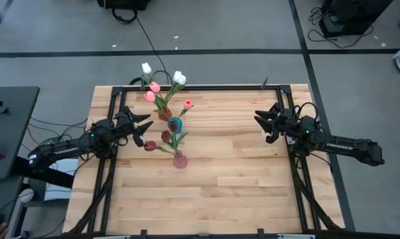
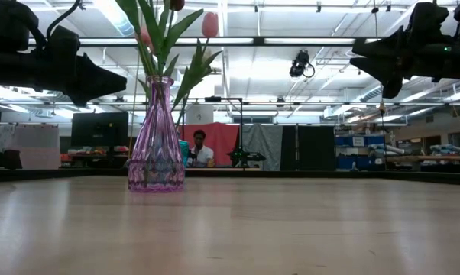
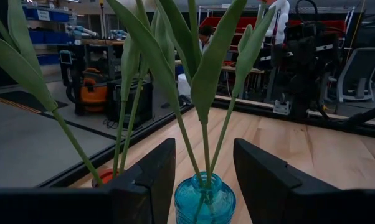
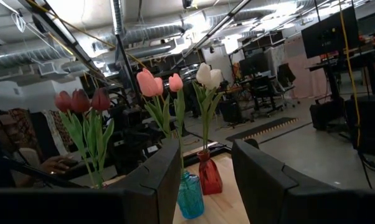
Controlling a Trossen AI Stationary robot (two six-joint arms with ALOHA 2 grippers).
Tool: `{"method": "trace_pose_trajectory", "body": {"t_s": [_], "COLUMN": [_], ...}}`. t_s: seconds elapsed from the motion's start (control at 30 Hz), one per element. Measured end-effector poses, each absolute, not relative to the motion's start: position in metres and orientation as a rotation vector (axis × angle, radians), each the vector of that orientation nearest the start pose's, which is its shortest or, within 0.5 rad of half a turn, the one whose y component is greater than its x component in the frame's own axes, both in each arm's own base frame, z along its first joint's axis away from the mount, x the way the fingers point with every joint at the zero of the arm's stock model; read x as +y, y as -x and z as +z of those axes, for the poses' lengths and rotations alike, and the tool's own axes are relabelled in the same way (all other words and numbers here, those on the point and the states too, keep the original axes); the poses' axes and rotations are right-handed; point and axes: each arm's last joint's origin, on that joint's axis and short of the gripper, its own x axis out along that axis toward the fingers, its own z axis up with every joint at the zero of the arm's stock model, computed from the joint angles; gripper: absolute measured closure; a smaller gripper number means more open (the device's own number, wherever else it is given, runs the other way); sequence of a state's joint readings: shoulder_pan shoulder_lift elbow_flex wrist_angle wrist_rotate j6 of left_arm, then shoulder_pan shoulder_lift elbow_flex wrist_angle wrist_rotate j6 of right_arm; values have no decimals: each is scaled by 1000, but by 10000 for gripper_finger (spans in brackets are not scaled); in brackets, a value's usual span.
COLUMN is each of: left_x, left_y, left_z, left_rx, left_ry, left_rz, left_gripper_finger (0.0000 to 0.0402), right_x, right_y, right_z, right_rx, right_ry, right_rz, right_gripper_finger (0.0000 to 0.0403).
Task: Sort flowers into vase by color
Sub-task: Return to Home Position
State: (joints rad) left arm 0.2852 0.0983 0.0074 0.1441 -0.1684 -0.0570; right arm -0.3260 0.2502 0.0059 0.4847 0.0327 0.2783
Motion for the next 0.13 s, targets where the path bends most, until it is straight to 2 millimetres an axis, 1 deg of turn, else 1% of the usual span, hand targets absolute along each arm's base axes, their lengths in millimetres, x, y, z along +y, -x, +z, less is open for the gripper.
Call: {"method": "trace_pose_trajectory", "body": {"t_s": [0.13], "left_x": [34], "left_y": [-97], "left_z": [172], "left_rx": [-66], "left_ry": [53], "left_rz": [452], "left_gripper_finger": [235], "right_x": [-36], "right_y": [-104], "right_z": [191], "right_rx": [-287], "right_ry": [-239], "right_rz": [-321], "right_gripper_finger": [248]}}
